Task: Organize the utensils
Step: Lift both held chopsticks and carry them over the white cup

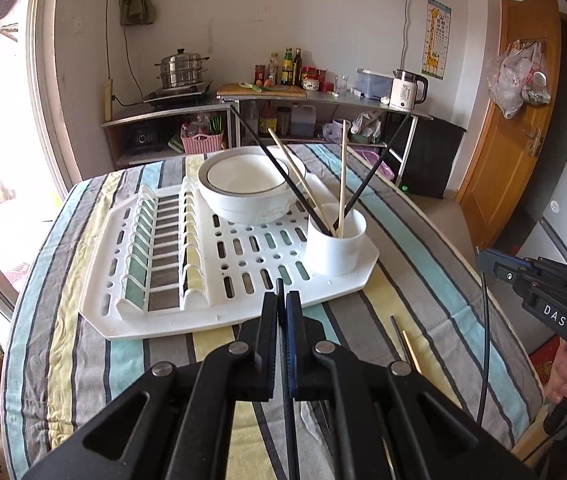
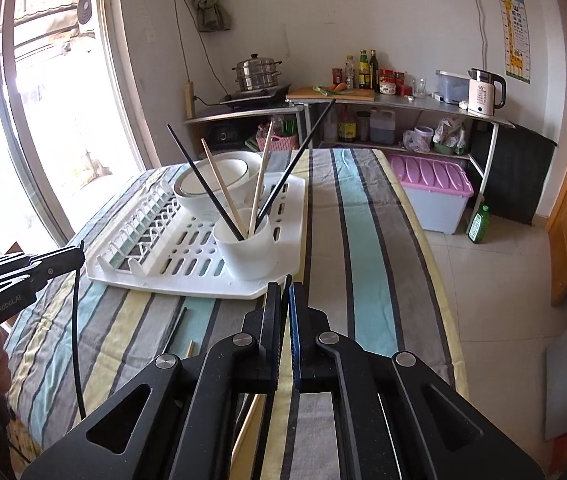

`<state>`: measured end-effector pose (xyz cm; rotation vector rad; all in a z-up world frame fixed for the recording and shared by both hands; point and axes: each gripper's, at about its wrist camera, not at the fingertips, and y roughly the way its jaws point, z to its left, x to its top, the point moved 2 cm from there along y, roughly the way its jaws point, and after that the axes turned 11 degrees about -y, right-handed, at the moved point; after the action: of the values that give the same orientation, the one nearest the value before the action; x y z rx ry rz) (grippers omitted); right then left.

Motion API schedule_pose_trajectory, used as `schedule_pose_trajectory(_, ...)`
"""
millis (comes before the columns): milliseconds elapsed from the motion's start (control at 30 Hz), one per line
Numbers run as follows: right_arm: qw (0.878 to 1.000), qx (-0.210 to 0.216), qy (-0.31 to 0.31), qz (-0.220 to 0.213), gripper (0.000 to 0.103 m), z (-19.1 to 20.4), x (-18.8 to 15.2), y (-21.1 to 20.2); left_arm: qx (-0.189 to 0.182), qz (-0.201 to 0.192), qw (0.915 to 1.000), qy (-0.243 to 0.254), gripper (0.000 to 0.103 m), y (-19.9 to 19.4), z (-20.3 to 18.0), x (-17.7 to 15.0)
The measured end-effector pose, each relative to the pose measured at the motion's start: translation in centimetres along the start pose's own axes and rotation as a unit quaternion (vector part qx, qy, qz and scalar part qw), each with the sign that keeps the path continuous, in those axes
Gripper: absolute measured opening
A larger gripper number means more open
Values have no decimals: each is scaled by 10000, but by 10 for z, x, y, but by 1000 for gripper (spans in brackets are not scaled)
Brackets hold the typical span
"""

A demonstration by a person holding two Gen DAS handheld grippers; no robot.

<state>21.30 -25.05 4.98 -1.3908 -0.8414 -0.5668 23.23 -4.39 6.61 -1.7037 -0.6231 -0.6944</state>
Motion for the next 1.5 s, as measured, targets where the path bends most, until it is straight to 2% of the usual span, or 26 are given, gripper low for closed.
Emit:
schedule_pose_trajectory(233,9984,-77,-130,-537,3,6,15,-42,-155,-493,9987,2,4,-44,-3,17)
schedule_pose_trajectory(467,9964,-106,-193,-822,3,13,14,-67,-313,-780,9965,-25,4,-73,-2,17)
schedule_pose_trajectory(667,9959,-152,-221,-859,3,13,10,-71,-330,-861,9957,-66,4,-78,3,12)
schedule_pose_trajectory(1000,9947,-154,-277,-982,3,12,20,-79,-385,-809,9959,-114,4,-78,4,19)
schedule_pose_trajectory(1167,9931,-164,-334,-1109,3,11,36,-81,-442,-870,9952,-38,4,-81,-3,35)
schedule_pose_trajectory(1500,9892,-95,-442,-1394,2,11,83,-75,-643,-877,9941,31,4,-69,-28,85)
